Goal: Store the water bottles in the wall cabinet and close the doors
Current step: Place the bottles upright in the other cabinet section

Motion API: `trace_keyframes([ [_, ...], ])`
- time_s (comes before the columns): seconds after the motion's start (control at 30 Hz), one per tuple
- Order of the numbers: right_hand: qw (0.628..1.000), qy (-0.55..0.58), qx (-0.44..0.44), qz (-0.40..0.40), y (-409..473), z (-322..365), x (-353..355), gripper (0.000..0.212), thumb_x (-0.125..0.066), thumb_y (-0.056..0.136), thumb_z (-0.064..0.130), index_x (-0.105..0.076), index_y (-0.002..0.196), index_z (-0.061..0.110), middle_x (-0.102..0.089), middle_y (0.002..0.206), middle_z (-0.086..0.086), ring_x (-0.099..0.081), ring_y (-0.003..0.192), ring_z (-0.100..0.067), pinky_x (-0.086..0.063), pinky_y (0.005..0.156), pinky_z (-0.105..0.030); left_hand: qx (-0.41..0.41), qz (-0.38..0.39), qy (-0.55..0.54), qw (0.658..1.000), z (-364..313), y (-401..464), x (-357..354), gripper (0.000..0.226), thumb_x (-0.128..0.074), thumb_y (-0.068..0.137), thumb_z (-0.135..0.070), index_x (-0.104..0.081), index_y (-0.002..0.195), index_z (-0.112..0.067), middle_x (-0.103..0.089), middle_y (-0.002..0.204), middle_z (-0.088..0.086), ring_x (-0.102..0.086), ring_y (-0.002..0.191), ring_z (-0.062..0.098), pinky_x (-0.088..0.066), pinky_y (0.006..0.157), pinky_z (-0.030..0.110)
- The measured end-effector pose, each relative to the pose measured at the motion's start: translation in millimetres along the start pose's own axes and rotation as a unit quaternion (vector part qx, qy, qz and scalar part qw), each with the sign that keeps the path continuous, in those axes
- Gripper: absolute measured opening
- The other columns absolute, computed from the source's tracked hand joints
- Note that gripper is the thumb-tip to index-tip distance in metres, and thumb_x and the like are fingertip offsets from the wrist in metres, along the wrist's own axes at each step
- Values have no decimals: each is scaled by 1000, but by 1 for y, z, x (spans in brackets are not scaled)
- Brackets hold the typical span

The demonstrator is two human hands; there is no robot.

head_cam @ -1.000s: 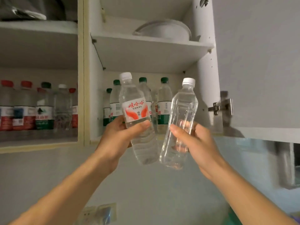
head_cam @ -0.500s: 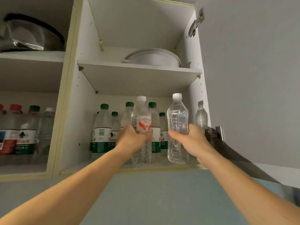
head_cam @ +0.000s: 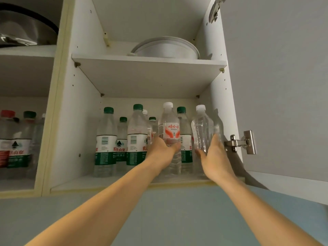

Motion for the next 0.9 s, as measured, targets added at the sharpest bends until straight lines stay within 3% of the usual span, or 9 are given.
trace_keyframes([
  [0.17,997,-54,-20,61,2,-5,-10,82,-49,106,25,10,161,12,-20,167,-13,-38,145,-34,-40,113,-45,3,-18,-6,1000,2,10,-18,27,-70,93,-39,-51,109,-29,-61,104,-7,-57,82,8,-38,62,23],
  [0.27,993,-81,-36,82,3,-8,-14,85,-50,105,21,15,160,14,-23,166,-12,-45,139,-34,-46,108,-47,11,-24,6,1000,2,13,-25,33,-70,92,-40,-50,114,-25,-59,108,-5,-49,75,2,-35,58,20],
  [0.4,990,-105,-41,82,3,-11,-15,85,-50,105,30,13,160,14,-34,160,-17,-54,128,-35,-50,100,-49,14,-12,34,999,5,9,-28,57,-71,92,-42,-43,136,-18,-55,114,-6,-52,90,12,-42,78,29],
  [0.5,992,-108,-31,65,0,-8,-13,88,-51,103,39,8,161,11,-40,154,-19,-54,128,-35,-49,100,-49,-20,5,74,997,3,-1,-20,48,-73,90,-40,-52,130,-22,-63,124,-5,-58,100,13,-44,84,31],
  [0.6,995,-101,1,10,-6,-1,-6,86,-55,100,41,-1,161,14,-31,159,-15,-40,141,-35,-42,108,-51,-99,-48,133,985,-7,-18,9,43,-73,90,-35,-53,127,-24,-57,125,-6,-56,108,12,-46,90,29],
  [0.67,994,-87,45,-44,-15,9,1,78,-58,97,36,-15,159,16,-29,158,-9,-36,143,-32,-42,107,-52,-180,-106,167,964,-19,-31,39,48,-71,92,-34,-50,134,-24,-52,126,-9,-53,106,7,-43,85,20],
  [0.77,975,-101,144,-139,-34,32,12,66,-68,88,21,-40,148,11,-36,146,-12,-39,135,-34,-49,99,-51,-292,-198,242,904,-33,-49,94,42,-69,93,-30,-51,130,-21,-52,124,-5,-51,99,5,-39,71,10],
  [0.83,956,-86,226,-167,-46,54,10,62,-73,82,13,-49,140,9,-40,141,-11,-43,129,-32,-52,94,-44,-299,-248,303,870,-29,-48,133,46,-70,92,-30,-50,130,-16,-51,127,2,-49,102,9,-36,69,9],
  [0.9,944,-65,291,-141,-53,83,-5,55,-71,84,15,-53,136,11,-42,138,-5,-48,124,-24,-49,91,-31,-247,-266,332,871,-14,-39,168,58,-72,90,-34,-45,137,-16,-47,135,6,-51,113,17,-43,75,19],
])
Point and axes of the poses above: each hand's wrist, its own y-axis towards the middle knuckle, its own x-axis out of the back of the hand, z = x × y, the point moved 7 cm from there along y, towards the middle knuckle
